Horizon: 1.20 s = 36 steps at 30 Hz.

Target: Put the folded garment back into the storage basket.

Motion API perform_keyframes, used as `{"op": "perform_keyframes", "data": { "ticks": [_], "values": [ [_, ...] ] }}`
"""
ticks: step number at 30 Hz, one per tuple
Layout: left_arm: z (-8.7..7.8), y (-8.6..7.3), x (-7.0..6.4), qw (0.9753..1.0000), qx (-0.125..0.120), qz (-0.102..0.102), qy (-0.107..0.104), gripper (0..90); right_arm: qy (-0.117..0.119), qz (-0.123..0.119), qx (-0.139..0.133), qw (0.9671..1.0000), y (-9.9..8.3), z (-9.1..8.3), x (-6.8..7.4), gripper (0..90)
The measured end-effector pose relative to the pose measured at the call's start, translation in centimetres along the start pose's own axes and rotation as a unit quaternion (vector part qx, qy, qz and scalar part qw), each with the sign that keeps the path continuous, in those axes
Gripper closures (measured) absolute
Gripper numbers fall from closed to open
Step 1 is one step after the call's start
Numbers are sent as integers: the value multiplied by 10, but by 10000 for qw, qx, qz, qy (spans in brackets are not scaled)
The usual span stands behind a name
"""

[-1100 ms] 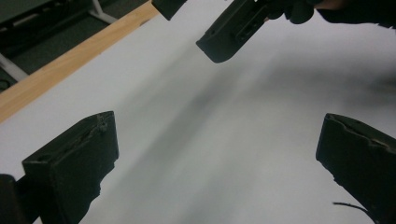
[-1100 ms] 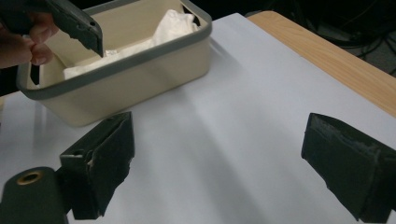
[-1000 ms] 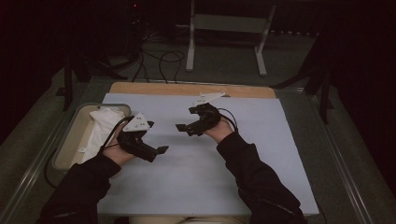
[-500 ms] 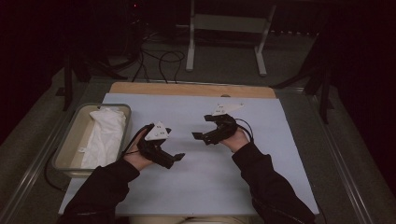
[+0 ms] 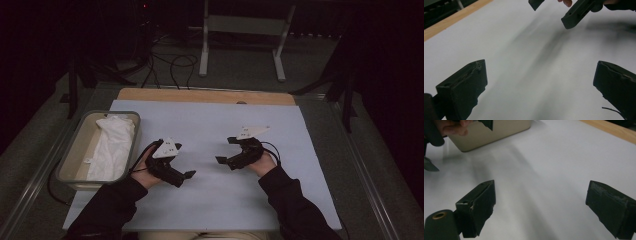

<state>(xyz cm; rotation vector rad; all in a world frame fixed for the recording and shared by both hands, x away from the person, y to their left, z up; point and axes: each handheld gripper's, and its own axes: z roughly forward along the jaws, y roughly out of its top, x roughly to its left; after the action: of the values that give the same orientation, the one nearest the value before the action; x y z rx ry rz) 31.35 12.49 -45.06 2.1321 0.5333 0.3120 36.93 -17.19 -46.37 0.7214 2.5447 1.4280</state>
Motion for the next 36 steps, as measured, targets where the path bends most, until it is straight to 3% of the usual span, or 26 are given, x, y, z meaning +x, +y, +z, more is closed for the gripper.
{"op": "perform_keyframes", "data": {
  "ticks": [11,20,24,36],
  "values": [
    [-11,-16,-6,9999,87,51,35,1,-102,23,119,9999,-27,-10,2,92],
    [-18,-33,-10,9999,112,-31,28,1,-147,154,144,9997,-51,-24,7,91],
    [-22,-43,-13,9999,131,-39,19,1,-243,94,191,9995,-61,-34,14,91],
    [-26,-67,-30,9998,200,-45,29,1,-378,258,157,9988,-86,-60,26,91]
  ]
}}
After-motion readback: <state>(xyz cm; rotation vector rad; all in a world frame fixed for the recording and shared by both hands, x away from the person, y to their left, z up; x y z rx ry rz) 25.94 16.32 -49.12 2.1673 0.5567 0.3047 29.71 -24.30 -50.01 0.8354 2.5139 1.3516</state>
